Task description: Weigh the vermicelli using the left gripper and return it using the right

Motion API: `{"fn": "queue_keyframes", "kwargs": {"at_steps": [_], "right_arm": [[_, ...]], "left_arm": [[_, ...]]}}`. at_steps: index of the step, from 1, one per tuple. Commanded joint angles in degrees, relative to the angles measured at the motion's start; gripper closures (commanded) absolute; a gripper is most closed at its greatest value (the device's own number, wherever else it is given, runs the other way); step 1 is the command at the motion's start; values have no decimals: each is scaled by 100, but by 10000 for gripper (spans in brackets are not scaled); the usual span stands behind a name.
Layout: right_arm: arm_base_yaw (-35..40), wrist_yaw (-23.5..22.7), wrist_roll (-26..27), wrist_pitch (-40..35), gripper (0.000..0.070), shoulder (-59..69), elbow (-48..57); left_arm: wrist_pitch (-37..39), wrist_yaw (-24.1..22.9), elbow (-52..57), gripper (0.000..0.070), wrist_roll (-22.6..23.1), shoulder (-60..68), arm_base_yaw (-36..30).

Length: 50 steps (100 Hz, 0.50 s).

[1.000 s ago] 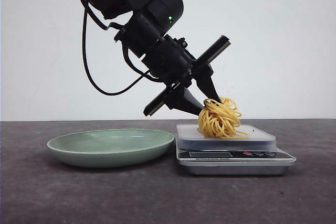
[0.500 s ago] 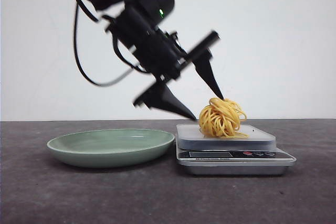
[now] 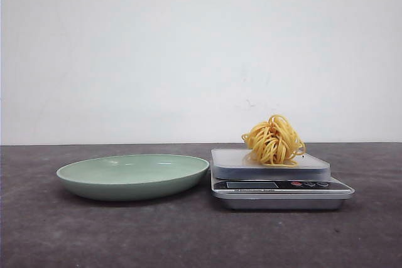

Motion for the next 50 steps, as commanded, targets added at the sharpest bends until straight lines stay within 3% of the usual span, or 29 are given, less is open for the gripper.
{"fn": "queue_keyframes", "kwargs": {"at_steps": [1, 31, 50], "right_arm": [[9, -2, -79, 39, 144, 13, 103], [9, -4, -81, -66, 144, 11, 103], [9, -4, -107, -66, 144, 11, 103]], "left_arm": [[-313, -203, 129, 307, 306, -415, -50], [-2192, -1351, 118, 311, 369, -2638, -50], [-3303, -1696, -46, 360, -37, -4006, -50]]}}
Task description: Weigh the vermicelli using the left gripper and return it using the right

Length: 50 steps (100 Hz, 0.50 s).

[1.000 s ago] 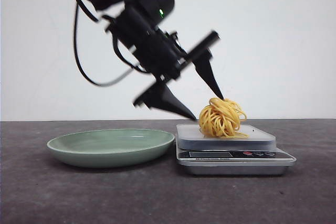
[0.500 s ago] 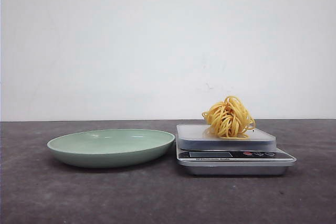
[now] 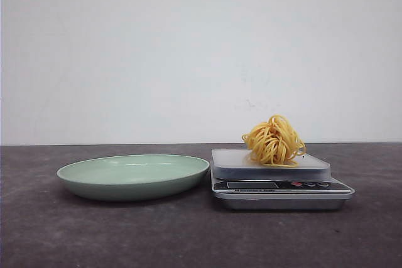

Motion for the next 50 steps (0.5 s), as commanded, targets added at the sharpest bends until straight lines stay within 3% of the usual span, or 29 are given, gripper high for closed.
{"fn": "queue_keyframes", "kwargs": {"at_steps": [1, 30, 50], "right_arm": [[9, -4, -68, 46, 144, 11, 103], [9, -9, -70, 37, 144, 11, 103], [9, -9, -85, 13, 144, 11, 103]], "left_arm": [[-251, -90, -33, 360, -238, -365, -48], [-1335, -699, -522, 360, -590, -2074, -31], [-1790, -664, -1303, 360, -688, -3058, 197]]}}
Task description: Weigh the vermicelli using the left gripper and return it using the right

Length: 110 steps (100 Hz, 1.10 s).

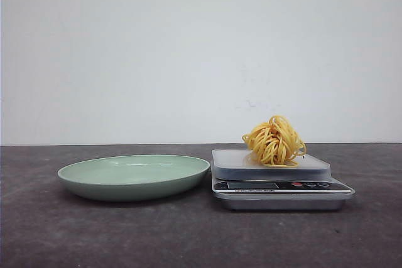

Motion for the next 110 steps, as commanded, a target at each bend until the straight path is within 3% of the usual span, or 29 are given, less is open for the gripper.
{"fn": "queue_keyframes", "kwargs": {"at_steps": [1, 10, 14, 20, 56, 60, 66, 70, 110], "right_arm": [[9, -9, -83, 31, 144, 11, 103], [9, -11, -83, 31, 144, 11, 103], [9, -11, -83, 31, 144, 13, 103], [9, -9, -83, 31, 144, 13, 103], [11, -107, -61, -42, 145, 13, 103], [9, -157, -61, -37, 145, 13, 103], [11, -170, -61, -22, 145, 13, 103], [11, -170, -61, 7, 145, 13, 103], [155, -168, -15, 133, 144, 378, 109]], "left_arm": [[-125, 63, -157, 360, -116, -256, 35], [-39, 116, -507, 398, -140, -557, 114], [-35, 114, -608, 495, -151, -555, 125], [-7, 118, -686, 700, -81, -546, 129], [273, 232, -741, 687, 26, -518, 151], [280, 297, -741, 643, 26, -514, 151], [306, 308, -741, 507, 22, -498, 151], [319, 308, -741, 452, 22, -448, 151], [728, 260, -737, 455, -92, 208, 162]]}}
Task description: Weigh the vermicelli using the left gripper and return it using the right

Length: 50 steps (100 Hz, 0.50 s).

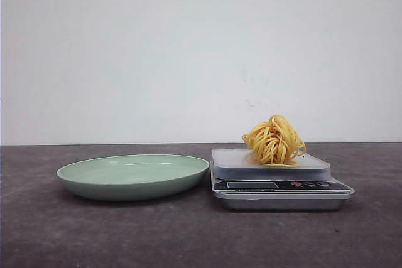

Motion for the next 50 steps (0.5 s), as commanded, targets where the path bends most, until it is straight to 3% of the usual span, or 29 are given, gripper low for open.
{"fn": "queue_keyframes", "kwargs": {"at_steps": [1, 23, 50], "right_arm": [[68, -2, -17, 111, 144, 216, 109], [483, 35, 83, 640, 144, 1014, 109], [1287, 614, 319, 1088, 144, 2295, 199]], "left_arm": [[195, -26, 87, 455, -50, 7, -11], [205, -66, 87, 456, -55, 7, 0], [289, -328, 85, 456, 302, 7, 0]]}}
